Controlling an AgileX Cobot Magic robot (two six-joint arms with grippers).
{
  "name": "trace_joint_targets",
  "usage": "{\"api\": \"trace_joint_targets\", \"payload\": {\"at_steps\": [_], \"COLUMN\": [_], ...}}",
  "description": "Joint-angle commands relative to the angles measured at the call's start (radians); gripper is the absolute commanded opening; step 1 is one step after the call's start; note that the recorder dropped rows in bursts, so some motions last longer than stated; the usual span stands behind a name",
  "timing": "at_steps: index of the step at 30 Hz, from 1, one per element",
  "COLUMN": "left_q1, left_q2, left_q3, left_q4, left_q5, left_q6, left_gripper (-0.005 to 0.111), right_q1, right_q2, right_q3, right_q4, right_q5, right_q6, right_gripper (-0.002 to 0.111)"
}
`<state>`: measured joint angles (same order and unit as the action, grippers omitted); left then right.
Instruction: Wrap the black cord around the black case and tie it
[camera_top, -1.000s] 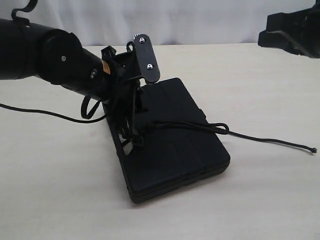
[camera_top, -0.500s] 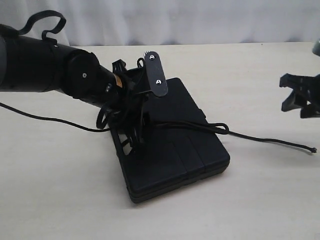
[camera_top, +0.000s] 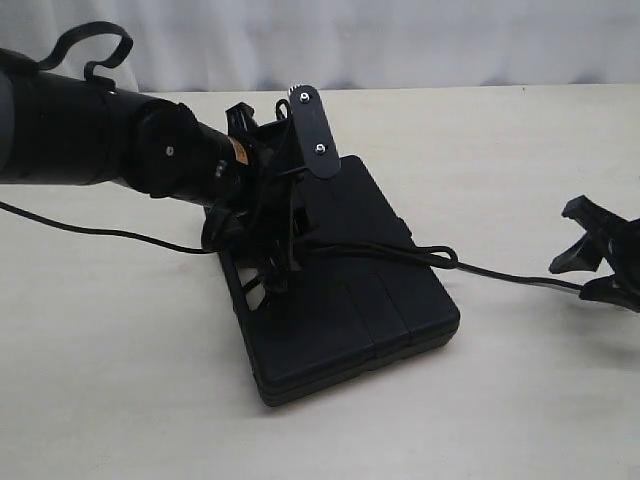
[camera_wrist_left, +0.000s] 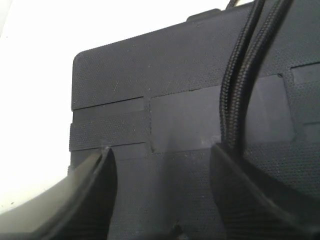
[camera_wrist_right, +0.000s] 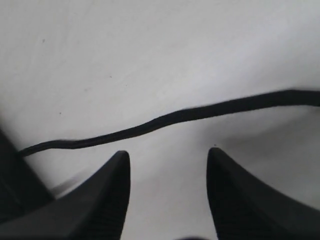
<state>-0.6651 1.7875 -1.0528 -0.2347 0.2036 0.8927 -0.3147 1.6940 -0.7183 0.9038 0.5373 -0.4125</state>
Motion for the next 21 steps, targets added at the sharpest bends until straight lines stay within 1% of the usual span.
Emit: {"api": "trace_joint_targets", "payload": {"at_steps": [1,6,7,13,17,21], "left_q1": [-0.008,-0.008,-0.008,-0.009,-0.009,-0.009], "left_q2": [-0.002,-0.002,-0.002,-0.002,-0.002,-0.002], "left_q3": [-0.007,-0.007,-0.007,-0.007,-0.007,-0.007], "left_q4": [-0.014,-0.025,-0.044,-0.046,-0.046,-0.046], "left_q5": [-0.004,-0.002,-0.002,0.009,0.029,0.029], "left_q6": [-0.008,-0.008,-0.006,-0.006,-0.006,-0.006], "left_gripper": [0.054,0.054,0.054,0.054,0.054,0.054], "right_q1": [-0.007,-0.007,-0.007,-0.007,-0.007,-0.007], "right_q2": [0.039,0.086,0.094,0.165,0.202,0.241], "right_q3": [0.008,0.008,0.008,-0.015,-0.015,-0.019], "right_q4": [0.011,0.064,0.09,0.289,0.416,0.495], "right_q5": [-0.059,-0.131,-0.143,-0.141,-0.143,-0.141], "right_q6": [-0.03,-0.074,-0.096,-0.243,-0.375,-0.449], "right_gripper": [0.046,0.046,0.046,0.046,0.046,0.046]}}
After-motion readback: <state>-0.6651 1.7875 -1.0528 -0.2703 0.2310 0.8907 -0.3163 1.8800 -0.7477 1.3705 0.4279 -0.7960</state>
